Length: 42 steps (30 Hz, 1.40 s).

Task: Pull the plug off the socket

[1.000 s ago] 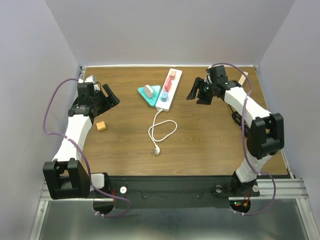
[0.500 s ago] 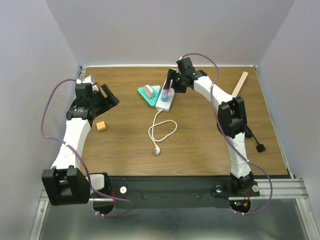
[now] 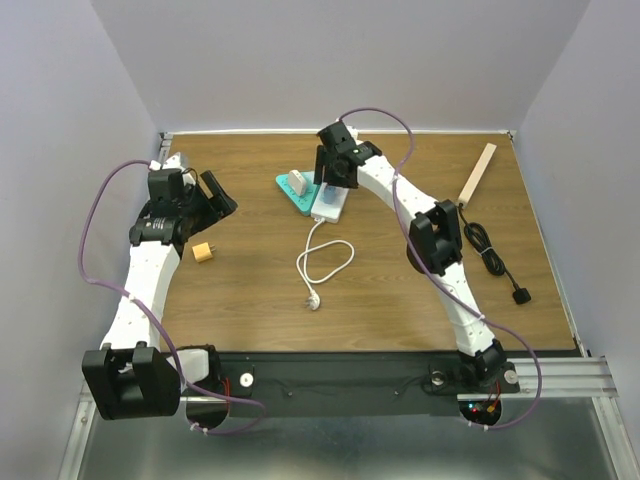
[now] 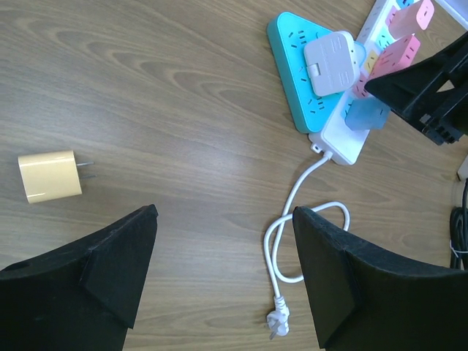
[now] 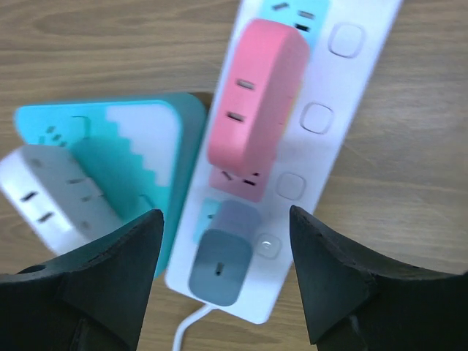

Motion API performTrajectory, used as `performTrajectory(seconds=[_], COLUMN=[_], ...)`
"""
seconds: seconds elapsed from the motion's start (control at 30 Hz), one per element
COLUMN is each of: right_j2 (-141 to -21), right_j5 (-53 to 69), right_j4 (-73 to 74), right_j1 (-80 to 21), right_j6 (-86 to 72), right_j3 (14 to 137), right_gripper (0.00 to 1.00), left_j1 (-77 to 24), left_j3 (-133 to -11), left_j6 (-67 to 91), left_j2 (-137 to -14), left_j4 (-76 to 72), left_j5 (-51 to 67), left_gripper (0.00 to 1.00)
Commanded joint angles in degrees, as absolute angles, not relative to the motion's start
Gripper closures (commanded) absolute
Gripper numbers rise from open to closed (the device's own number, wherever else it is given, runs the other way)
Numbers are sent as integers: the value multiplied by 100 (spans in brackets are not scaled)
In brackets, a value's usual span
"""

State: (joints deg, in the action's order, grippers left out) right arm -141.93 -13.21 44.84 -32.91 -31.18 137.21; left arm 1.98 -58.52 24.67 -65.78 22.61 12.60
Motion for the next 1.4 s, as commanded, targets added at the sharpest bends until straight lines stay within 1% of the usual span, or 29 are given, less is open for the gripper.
performTrajectory(seconds=[0.0, 0.1, 0.13, 0.27, 0.4, 0.53, 0.63, 0.7, 0.8, 0.9, 1.0, 1.03, 1.07, 1.1, 1.17, 1.2, 1.27, 1.3, 1.33, 1.37], right_j2=[-14142, -14133, -14124, -14107, -14203, -14247, -14230, -14238, -14300, -14370, -14414, -14405, -14388, -14309, -14160, -13942, -13607, -13197, -13192, -12775], right_j5=[-2336, -2320, -2259, -2127, -2145, -2468, -2776, -2891, -2918, -2848, -2760, -2699, -2690, -2681, -2698, -2707, -2742, -2733, -2733, -2655], right_j4=[4931, 4939, 4939, 4966, 5010, 5019, 5019, 5010, 5010, 5010, 5001, 5001, 4992, 4992, 4992, 4983, 4983, 4975, 4949, 4905], right_j1=[-3515, -3542, -3542, -3603, -3735, -3727, -3735, -3727, -3683, -3604, -3560, -3551, -3542, -3542, -3533, -3533, -3533, -3533, -3542, -3551], right_j6=[-3225, -3261, -3269, -3357, -3489, -3507, -3393, -3296, -3182, -3120, -3059, -3050, -3006, -2997, -2997, -2997, -3006, -3049, -3076, -3120], right_j3=[13774, 13702, 13676, 13483, 13395, 13473, 13605, 13675, 13807, 13895, 13887, 13869, 13834, 13730, 13536, 13205, 12799, 12205, 12199, 11486], right_gripper=[26, 26, 29, 33, 39, 48, 51, 51, 47, 47, 55, 66, 71, 85, 97, 100, 100, 100, 100, 99], left_j1=[211, 211, 211, 211, 211, 211, 211, 202, 211, 211, 211, 211, 211, 211, 202, 211, 211, 211, 202, 211], left_j3=[-5766, -5757, -5748, -5731, -5704, -5678, -5651, -5616, -5546, -5476, -5423, -5405, -5388, -5388, -5370, -5370, -5379, -5388, -5396, -5388], left_j6=[2303, 2277, 2276, 2259, 2250, 2259, 2285, 2303, 2355, 2408, 2469, 2478, 2496, 2522, 2531, 2557, 2593, 2593, 2593, 2610], left_j2=[-6390, -6416, -6416, -6451, -6478, -6460, -6416, -6372, -6328, -6284, -6232, -6223, -6205, -6205, -6196, -6205, -6205, -6222, -6223, -6231], left_j4=[2311, 2303, 2294, 2277, 2250, 2250, 2268, 2268, 2241, 2215, 2189, 2180, 2171, 2171, 2153, 2153, 2118, 2109, 2109, 2083], left_j5=[1169, 1160, 1169, 1169, 1178, 1187, 1195, 1222, 1248, 1301, 1371, 1371, 1388, 1415, 1467, 1494, 1547, 1608, 1617, 1643], left_gripper=[14, 14, 14, 14, 14, 14, 14, 14, 14, 14, 14, 14, 14, 14, 14, 14, 14, 15, 15, 15])
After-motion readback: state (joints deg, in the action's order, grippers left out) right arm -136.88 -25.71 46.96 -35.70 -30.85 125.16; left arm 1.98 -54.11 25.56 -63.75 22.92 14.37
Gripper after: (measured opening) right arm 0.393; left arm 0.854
